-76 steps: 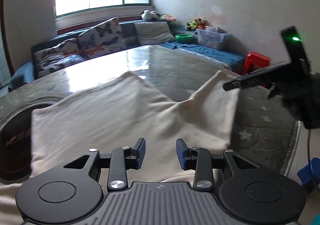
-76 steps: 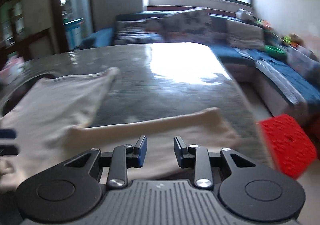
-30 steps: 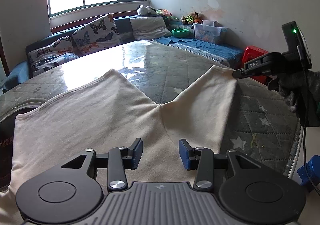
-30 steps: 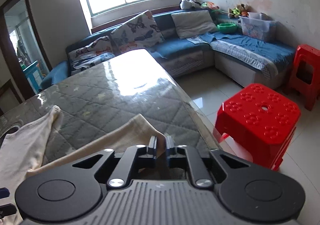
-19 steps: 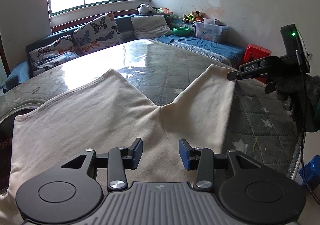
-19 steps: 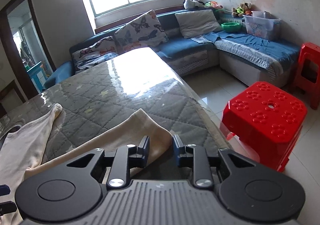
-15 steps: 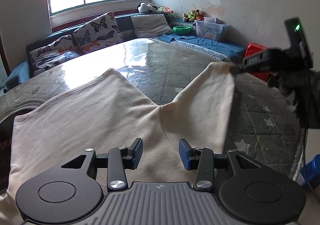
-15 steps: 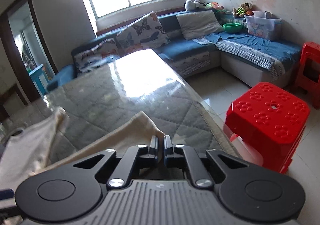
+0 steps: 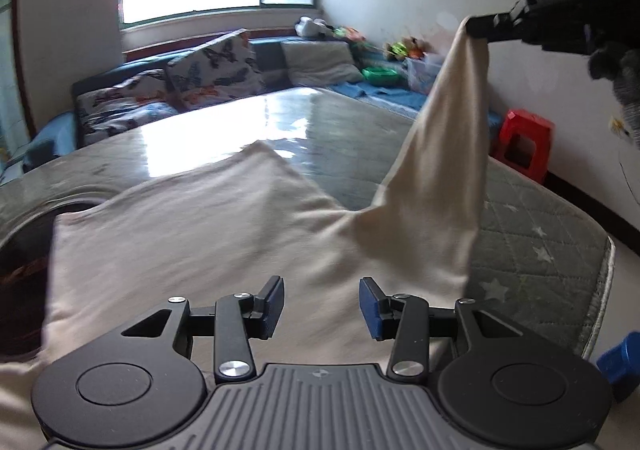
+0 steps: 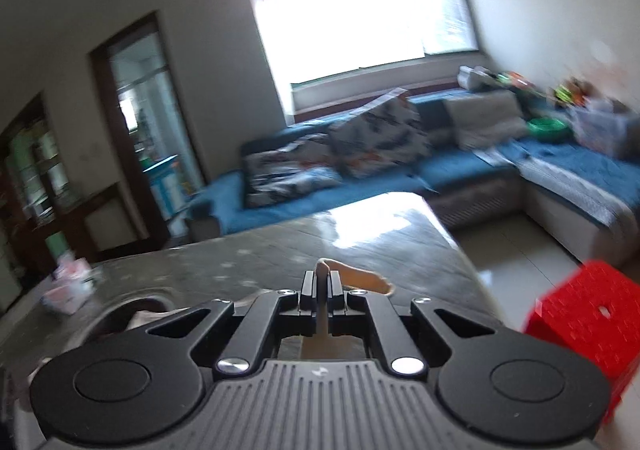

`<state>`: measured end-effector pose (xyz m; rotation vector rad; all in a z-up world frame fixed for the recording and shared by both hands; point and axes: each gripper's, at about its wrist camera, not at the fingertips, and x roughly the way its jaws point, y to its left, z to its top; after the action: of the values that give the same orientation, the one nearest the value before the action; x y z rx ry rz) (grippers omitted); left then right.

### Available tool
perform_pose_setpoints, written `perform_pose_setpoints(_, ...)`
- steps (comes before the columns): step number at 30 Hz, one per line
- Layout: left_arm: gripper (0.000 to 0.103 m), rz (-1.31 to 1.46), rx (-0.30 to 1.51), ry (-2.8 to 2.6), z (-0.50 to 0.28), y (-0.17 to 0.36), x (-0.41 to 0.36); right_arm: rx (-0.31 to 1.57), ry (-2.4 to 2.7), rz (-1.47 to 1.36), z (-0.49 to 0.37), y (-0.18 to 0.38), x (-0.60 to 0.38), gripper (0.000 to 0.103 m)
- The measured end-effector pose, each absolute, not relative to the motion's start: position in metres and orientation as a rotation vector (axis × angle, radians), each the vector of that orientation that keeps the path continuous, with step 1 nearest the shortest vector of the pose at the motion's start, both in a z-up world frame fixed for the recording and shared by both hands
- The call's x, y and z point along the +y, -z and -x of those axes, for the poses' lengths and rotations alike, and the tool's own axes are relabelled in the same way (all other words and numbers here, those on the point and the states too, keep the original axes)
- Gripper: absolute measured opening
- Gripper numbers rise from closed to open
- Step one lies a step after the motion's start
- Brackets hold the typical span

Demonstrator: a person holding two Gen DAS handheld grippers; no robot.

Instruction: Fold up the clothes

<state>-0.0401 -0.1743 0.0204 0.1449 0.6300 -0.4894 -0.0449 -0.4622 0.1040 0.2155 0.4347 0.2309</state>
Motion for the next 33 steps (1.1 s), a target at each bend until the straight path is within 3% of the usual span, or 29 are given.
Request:
perform_pose_setpoints(9, 0.049, -0.05, 0.591, 0.292, 0.063, -0.032, -0.085, 0.465, -0.516, -0.057, 0.042, -0.125, -0.336, 0.004)
perform_pose_setpoints(19, 0.053, 0.018, 0.609, 0.173, 0.083, -0.026, -0.028, 0.663, -0.714, 0.081, 0.042, -0.059, -0.222, 0.005)
perform_pose_setpoints(22, 0.055, 0.016, 0.609, 0.173, 0.086, -0.027, -0.027, 0.723, -0.752, 0.085, 0.047, -0.04, -0.212, 0.014)
perform_pose_setpoints(26, 0.055, 0.007, 0.588, 0.186, 0.087, -0.031, -0.032, 0.735, -0.748, 0.109, 0.053, -0.036, -0.225, 0.034)
perform_pose_setpoints(31, 0.052, -0.001, 0.56, 0.243, 0.081, -0.038, -0.052, 0.766, -0.652, 0.116, 0.049, -0.034, -0.27, 0.036)
perform_pose_setpoints(33, 0.047, -0.011, 0.567, 0.272, 0.076, -0.037, -0.06, 0.787, -0.621, 0.112, 0.049, -0.029, -0.284, 0.036)
